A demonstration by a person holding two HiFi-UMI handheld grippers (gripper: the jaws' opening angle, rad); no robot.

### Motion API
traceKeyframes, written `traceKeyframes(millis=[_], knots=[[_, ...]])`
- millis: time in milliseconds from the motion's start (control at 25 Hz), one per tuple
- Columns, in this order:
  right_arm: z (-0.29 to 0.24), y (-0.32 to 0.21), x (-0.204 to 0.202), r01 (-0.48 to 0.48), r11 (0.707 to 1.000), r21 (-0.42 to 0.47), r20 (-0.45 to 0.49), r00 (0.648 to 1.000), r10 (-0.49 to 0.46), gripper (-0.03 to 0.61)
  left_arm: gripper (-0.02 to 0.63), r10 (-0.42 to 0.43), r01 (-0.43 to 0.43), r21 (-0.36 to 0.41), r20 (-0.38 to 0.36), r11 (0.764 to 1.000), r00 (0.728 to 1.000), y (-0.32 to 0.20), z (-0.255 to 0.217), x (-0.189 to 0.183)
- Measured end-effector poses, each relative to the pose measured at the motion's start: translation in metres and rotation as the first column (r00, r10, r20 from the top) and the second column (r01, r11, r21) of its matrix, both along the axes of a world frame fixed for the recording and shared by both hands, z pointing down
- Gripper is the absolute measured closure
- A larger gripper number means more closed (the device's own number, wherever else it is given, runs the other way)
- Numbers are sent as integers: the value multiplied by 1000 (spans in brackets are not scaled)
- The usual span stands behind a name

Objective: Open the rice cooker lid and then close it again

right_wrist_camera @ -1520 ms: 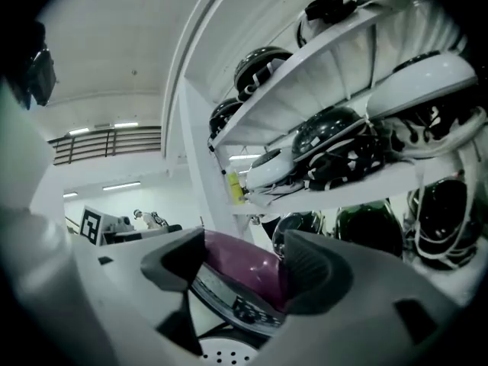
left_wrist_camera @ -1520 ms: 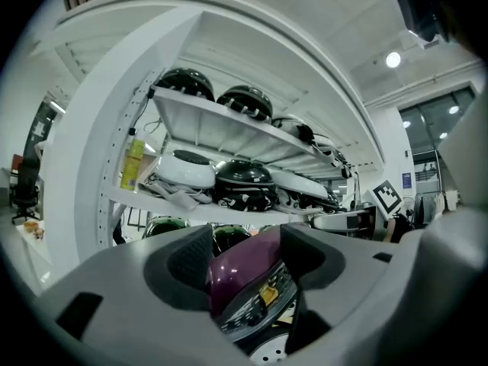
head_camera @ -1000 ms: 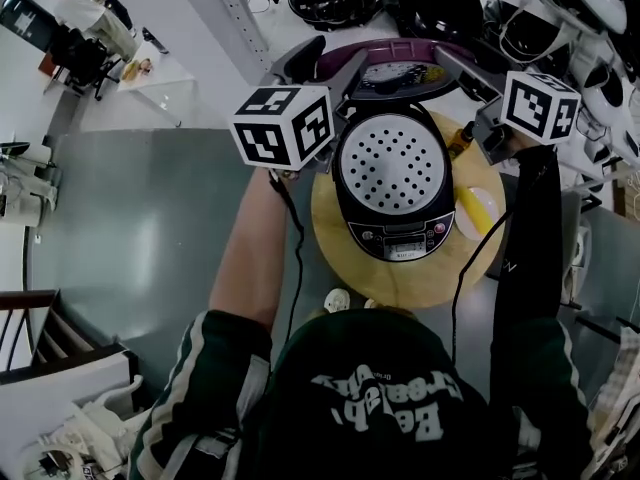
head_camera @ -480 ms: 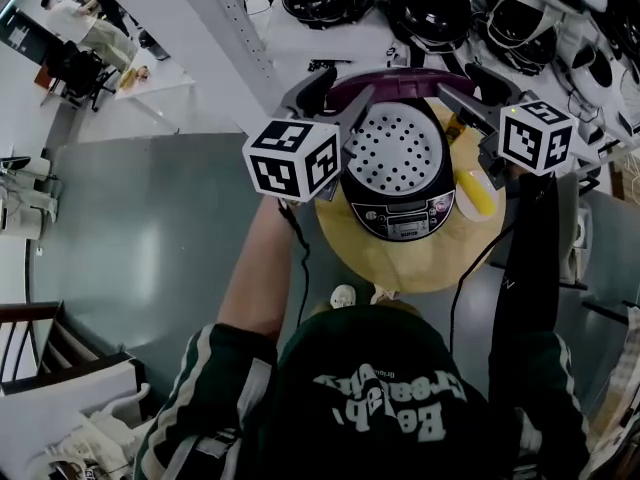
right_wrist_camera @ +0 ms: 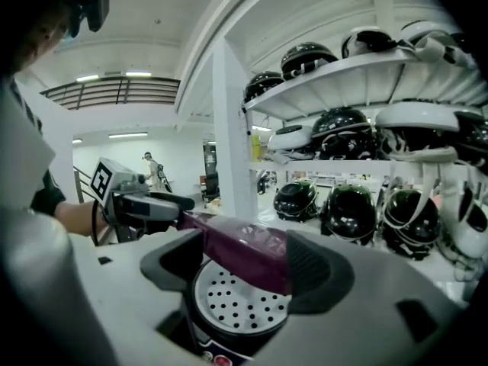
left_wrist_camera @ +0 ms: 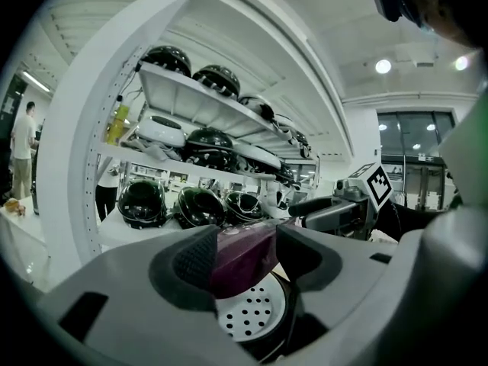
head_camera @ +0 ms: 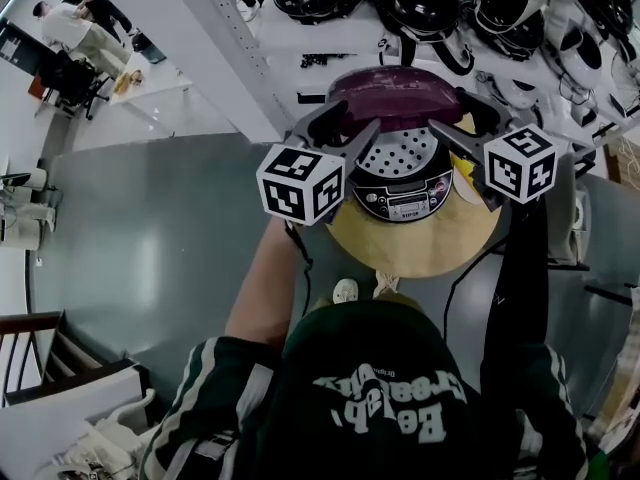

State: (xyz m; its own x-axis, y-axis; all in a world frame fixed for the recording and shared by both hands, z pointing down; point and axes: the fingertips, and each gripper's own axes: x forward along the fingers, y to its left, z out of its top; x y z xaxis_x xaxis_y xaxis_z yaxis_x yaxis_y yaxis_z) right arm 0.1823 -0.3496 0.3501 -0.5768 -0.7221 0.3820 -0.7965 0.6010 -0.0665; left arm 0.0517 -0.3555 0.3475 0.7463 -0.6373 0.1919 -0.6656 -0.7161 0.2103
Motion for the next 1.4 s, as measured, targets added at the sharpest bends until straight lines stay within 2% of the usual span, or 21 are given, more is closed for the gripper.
traceKeyframes(millis=[120,680,840,1400], knots=[[7,13,-11,12,1000,-5,18,1000,-12,233,371,12,-12,-15,-4,1000,1000,11,10,1],[62,44,-11,-100,991,-85,54,993,105,253,388,39,-36,-100,30,994,999,50,63,10],[74,49,-13,-116,988,-105,57,991,122,253,419,43,-37,-105,58,994,997,55,76,11],[101,54,-16,-158,974,-165,63,983,170,264,421,75,-61,-153,85,986,994,63,103,17]])
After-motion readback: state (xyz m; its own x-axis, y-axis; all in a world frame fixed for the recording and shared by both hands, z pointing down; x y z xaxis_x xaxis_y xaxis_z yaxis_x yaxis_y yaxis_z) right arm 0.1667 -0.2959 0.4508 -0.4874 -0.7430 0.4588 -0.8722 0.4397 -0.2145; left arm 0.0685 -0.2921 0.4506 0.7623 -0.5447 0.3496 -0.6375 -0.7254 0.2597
